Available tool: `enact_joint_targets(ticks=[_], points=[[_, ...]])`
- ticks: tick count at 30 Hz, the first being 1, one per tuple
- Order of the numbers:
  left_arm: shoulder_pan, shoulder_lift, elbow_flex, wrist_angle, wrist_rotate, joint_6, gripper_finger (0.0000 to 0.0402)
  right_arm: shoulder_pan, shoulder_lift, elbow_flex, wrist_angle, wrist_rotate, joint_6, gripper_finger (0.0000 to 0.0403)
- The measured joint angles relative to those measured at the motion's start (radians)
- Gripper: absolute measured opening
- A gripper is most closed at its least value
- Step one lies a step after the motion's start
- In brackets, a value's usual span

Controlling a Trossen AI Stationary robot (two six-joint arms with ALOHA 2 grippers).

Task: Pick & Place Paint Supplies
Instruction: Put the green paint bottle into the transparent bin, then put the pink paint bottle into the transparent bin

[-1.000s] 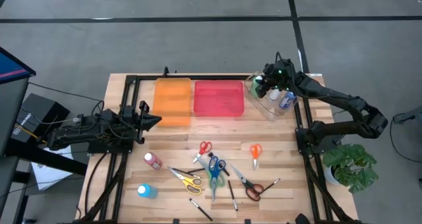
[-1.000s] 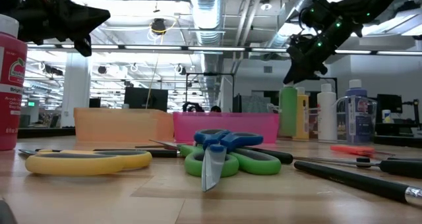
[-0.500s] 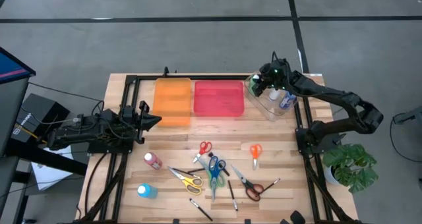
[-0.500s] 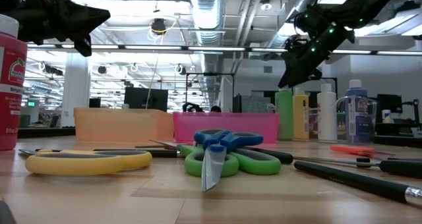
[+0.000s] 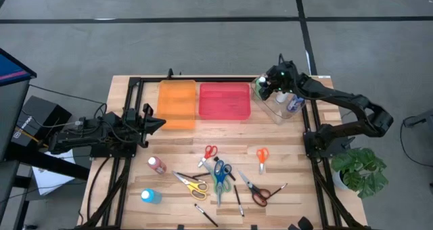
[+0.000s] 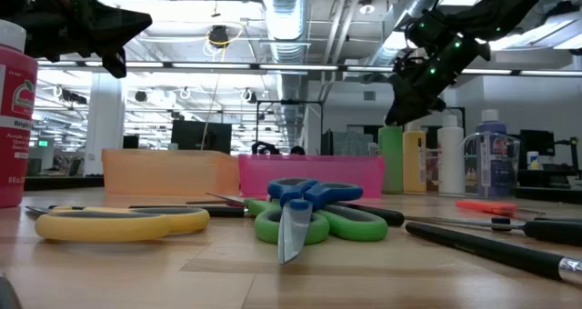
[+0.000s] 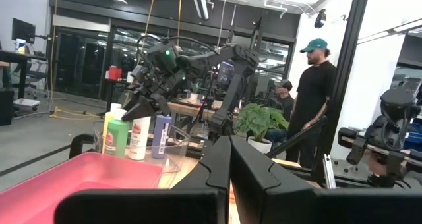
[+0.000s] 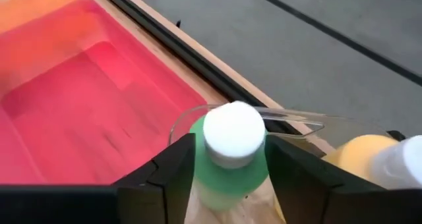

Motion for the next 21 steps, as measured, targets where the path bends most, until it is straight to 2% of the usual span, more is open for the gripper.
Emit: enact_joint_targets(ticks=[7, 12, 17, 21], points=[[0.000, 0.000, 0.000, 0.000, 0.000, 0.000, 0.0001, 0.027, -0.064, 0.025, 0.006, 0.000, -0.003, 0.0221], [0.000, 0.000, 0.000, 0.000, 0.000, 0.000, 0.0001, 0.066, -0.129, 0.051, 0.009, 0.000, 0.005, 0.0227], [0.000, 0.000, 0.000, 0.000, 0.000, 0.000, 0.0001, 0.159, -0.192, 0.060, 0.058, 0.000, 0.023, 0.0209], [0.000, 0.000, 0.000, 0.000, 0.000, 0.000, 0.0001, 0.277, -0.213, 0.060, 0.173, 0.000, 0.023, 0.0168]])
